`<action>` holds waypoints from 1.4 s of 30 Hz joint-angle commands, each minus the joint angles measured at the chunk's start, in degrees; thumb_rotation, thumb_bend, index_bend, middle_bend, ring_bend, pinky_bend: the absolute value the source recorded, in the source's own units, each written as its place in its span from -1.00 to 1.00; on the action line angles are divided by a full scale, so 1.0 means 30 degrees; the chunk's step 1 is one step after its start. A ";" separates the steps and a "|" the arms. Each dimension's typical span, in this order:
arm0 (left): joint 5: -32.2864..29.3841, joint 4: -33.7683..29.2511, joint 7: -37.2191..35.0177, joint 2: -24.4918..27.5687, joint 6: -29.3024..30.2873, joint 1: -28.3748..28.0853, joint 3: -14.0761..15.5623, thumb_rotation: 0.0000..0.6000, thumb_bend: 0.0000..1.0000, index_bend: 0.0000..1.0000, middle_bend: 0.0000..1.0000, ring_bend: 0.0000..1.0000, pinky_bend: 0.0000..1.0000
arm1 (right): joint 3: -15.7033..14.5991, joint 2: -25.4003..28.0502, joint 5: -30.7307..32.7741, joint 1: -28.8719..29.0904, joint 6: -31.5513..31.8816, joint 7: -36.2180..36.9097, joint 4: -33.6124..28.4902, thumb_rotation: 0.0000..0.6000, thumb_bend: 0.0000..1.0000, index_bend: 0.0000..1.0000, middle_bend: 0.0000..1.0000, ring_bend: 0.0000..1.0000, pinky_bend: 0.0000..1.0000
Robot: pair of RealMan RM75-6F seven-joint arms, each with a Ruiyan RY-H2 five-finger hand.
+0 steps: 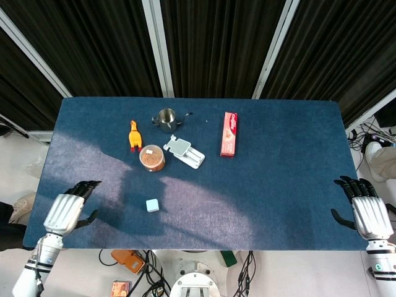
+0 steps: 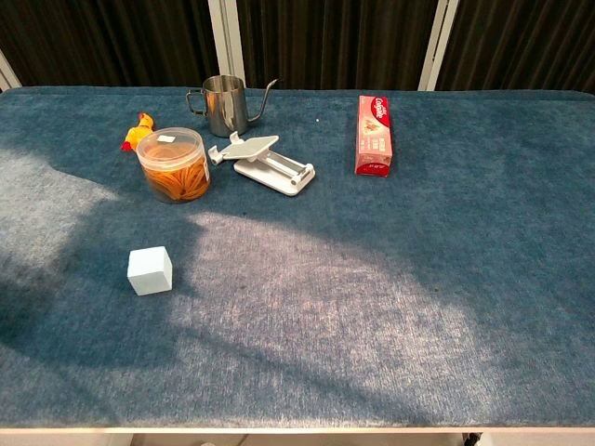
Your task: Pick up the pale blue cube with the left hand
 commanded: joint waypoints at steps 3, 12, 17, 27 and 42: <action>-0.0022 -0.0029 0.0469 -0.1682 -0.1531 -0.0918 0.0132 1.00 -0.47 -0.67 -0.63 -0.66 -0.20 | 0.0019 0.0030 0.0030 0.0039 -0.0083 0.0169 0.0022 1.00 -0.22 -0.47 -0.56 -0.55 -0.65; -0.0854 0.0078 0.1721 -0.3660 -0.3413 -0.2302 -0.0437 1.00 -0.59 -0.67 -0.63 -0.66 -0.42 | -0.0022 0.0037 -0.0075 0.0055 -0.0081 0.0218 0.0029 1.00 -0.22 -0.47 -0.56 -0.55 -0.65; -0.1336 0.0470 0.1993 -0.4475 -0.4112 -0.2906 -0.0707 1.00 -0.60 -0.67 -0.63 -0.68 -0.60 | -0.0034 0.0036 -0.0083 0.0068 -0.0108 0.0204 0.0024 1.00 -0.22 -0.47 -0.56 -0.55 -0.65; -0.1676 0.1575 0.1737 -0.5282 -0.4416 -0.3745 -0.1172 1.00 -0.60 -0.57 -0.63 -0.70 -0.63 | -0.0007 0.0045 0.0018 0.0081 -0.0167 0.0244 0.0034 1.00 -0.22 -0.47 -0.56 -0.55 -0.65; -0.1766 0.1833 0.1213 -0.5766 -0.3660 -0.3398 -0.0446 1.00 -0.60 -0.57 -0.63 -0.70 -0.63 | 0.0018 0.0010 0.0117 0.0129 -0.0268 0.0131 0.0019 1.00 -0.22 -0.47 -0.56 -0.55 -0.65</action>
